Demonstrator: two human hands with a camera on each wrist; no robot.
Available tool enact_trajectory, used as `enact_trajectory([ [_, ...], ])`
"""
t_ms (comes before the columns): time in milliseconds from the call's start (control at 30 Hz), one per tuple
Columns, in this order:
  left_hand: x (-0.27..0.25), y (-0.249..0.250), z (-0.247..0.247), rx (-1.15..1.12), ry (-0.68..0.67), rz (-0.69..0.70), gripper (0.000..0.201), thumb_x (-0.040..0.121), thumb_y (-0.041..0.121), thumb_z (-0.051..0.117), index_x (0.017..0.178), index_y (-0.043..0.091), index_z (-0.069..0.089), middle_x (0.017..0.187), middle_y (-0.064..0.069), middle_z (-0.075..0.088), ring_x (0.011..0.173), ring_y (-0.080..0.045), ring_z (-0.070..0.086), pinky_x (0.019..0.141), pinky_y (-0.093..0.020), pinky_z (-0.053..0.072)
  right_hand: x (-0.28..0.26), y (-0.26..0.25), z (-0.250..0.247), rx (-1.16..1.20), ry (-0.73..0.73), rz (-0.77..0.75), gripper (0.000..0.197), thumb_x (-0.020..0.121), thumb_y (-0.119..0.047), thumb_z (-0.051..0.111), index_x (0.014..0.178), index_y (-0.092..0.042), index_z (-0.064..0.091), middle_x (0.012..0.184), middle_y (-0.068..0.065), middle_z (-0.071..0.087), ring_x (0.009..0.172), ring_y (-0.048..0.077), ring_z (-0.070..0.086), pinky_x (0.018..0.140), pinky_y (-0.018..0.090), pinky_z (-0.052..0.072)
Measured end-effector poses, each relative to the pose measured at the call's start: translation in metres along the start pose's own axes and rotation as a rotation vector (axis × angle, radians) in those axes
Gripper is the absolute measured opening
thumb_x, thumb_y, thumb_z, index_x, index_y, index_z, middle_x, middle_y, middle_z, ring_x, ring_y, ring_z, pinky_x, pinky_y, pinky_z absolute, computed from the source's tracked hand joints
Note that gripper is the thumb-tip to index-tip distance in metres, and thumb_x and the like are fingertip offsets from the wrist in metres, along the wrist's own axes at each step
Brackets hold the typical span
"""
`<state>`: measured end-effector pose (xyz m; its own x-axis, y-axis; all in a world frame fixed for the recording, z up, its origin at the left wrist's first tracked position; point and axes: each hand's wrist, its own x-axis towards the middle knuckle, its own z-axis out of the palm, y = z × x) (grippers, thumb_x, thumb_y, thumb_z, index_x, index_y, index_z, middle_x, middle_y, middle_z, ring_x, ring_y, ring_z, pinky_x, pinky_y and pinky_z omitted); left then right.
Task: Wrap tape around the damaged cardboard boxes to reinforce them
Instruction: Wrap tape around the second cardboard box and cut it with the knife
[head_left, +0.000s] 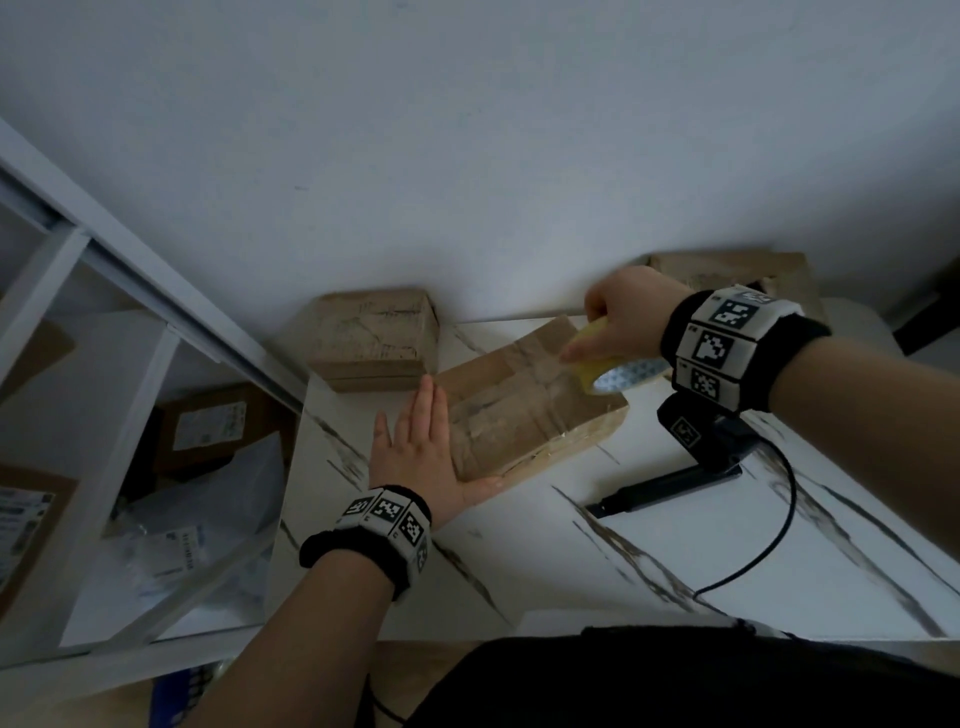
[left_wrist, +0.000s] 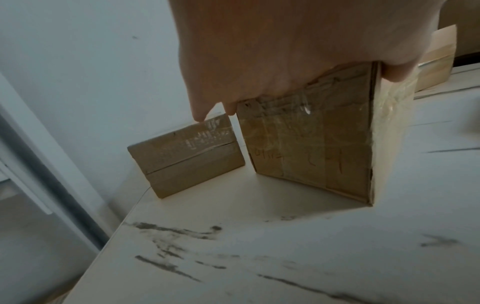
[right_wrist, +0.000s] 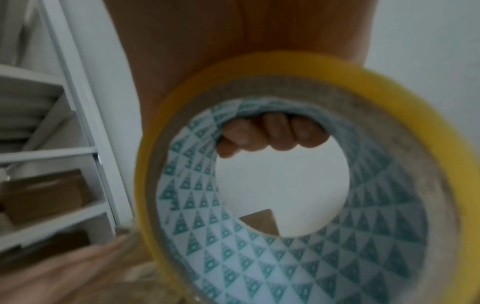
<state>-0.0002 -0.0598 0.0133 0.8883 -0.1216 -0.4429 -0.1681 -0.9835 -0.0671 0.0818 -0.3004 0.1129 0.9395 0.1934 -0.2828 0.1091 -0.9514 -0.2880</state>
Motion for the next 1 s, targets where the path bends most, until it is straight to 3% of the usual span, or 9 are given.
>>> enact_trajectory([
  [200,-0.001,0.002,0.001,-0.006,0.025,-0.007,0.122,0.068,0.089,0.028,0.146,0.009,-0.021,0.15,-0.005,-0.036,0.146,-0.024,-0.003,0.117,-0.049,-0.002,0.004,0.008,0.003,-0.155,-0.056,0.06,0.054,0.069,-0.065,0.068,0.065,-0.012,0.06,0.06,0.0,0.054,0.059,0.017,0.053,0.047,0.023,0.035],
  [300,0.001,0.001,0.001,-0.011,0.018,-0.007,0.125,0.064,0.092,0.023,0.146,0.009,-0.022,0.15,-0.005,-0.036,0.146,-0.023,-0.006,0.117,-0.049,-0.002,0.007,0.014,-0.005,-0.057,-0.111,0.112,0.052,0.068,-0.064,0.07,0.06,-0.013,0.059,0.058,0.0,0.054,0.059,0.017,0.053,0.05,0.024,0.037],
  [433,0.003,0.001,0.002,-0.018,-0.002,-0.012,0.132,0.049,0.093,0.005,0.146,0.008,-0.022,0.15,-0.006,-0.037,0.146,-0.023,-0.006,0.118,-0.049,-0.001,0.007,0.038,-0.015,0.042,-0.125,0.152,0.055,0.072,-0.066,0.063,0.059,-0.013,0.055,0.062,0.001,0.051,0.062,0.017,0.05,0.054,0.027,0.034],
  [567,0.002,0.003,-0.001,-0.023,-0.01,-0.018,0.131,0.053,0.094,0.013,0.146,0.008,-0.021,0.15,-0.006,-0.037,0.146,-0.026,-0.002,0.118,-0.048,-0.001,0.01,0.044,-0.006,0.138,-0.056,0.179,0.056,0.069,-0.064,0.067,0.054,-0.013,0.048,0.056,0.001,0.046,0.057,0.018,0.047,0.053,0.028,0.032],
  [633,0.001,0.004,-0.002,-0.006,-0.008,-0.023,0.125,0.065,0.091,0.025,0.146,0.008,-0.022,0.149,-0.006,-0.038,0.146,-0.026,-0.003,0.118,-0.047,-0.002,0.012,0.042,-0.005,0.089,-0.04,0.192,0.058,0.067,-0.063,0.07,0.051,-0.013,0.045,0.054,0.001,0.043,0.054,0.018,0.044,0.051,0.028,0.031],
  [733,-0.001,0.005,-0.004,0.01,-0.008,-0.031,0.123,0.068,0.088,0.029,0.146,0.008,-0.023,0.149,-0.007,-0.038,0.145,-0.026,-0.003,0.118,-0.047,-0.001,0.011,0.042,0.0,-0.035,-0.049,0.227,0.055,0.068,-0.062,0.071,0.059,-0.01,0.055,0.058,0.003,0.049,0.057,0.018,0.048,0.048,0.025,0.033],
  [867,-0.001,0.006,-0.004,-0.005,-0.009,-0.034,0.123,0.069,0.088,0.03,0.145,0.008,-0.023,0.149,-0.006,-0.038,0.145,-0.026,-0.003,0.118,-0.048,-0.002,0.014,0.045,0.015,-0.078,-0.029,0.256,0.056,0.068,-0.066,0.068,0.065,-0.011,0.059,0.066,0.003,0.055,0.071,0.024,0.058,0.06,0.028,0.043],
  [933,-0.001,0.005,-0.004,-0.022,-0.009,-0.03,0.125,0.066,0.09,0.027,0.146,0.009,-0.023,0.149,-0.006,-0.038,0.145,-0.026,-0.003,0.118,-0.048,-0.002,0.016,0.045,0.018,-0.138,-0.02,0.246,0.055,0.07,-0.066,0.065,0.066,-0.012,0.058,0.069,0.003,0.056,0.073,0.025,0.058,0.064,0.031,0.043],
  [1000,-0.001,0.005,-0.005,-0.027,-0.016,-0.024,0.13,0.054,0.094,0.012,0.146,0.009,-0.023,0.149,-0.005,-0.038,0.146,-0.025,-0.004,0.118,-0.048,-0.002,0.015,0.045,0.022,-0.189,-0.029,0.25,0.054,0.073,-0.066,0.063,0.065,-0.013,0.056,0.068,0.002,0.055,0.072,0.025,0.057,0.064,0.03,0.043],
])
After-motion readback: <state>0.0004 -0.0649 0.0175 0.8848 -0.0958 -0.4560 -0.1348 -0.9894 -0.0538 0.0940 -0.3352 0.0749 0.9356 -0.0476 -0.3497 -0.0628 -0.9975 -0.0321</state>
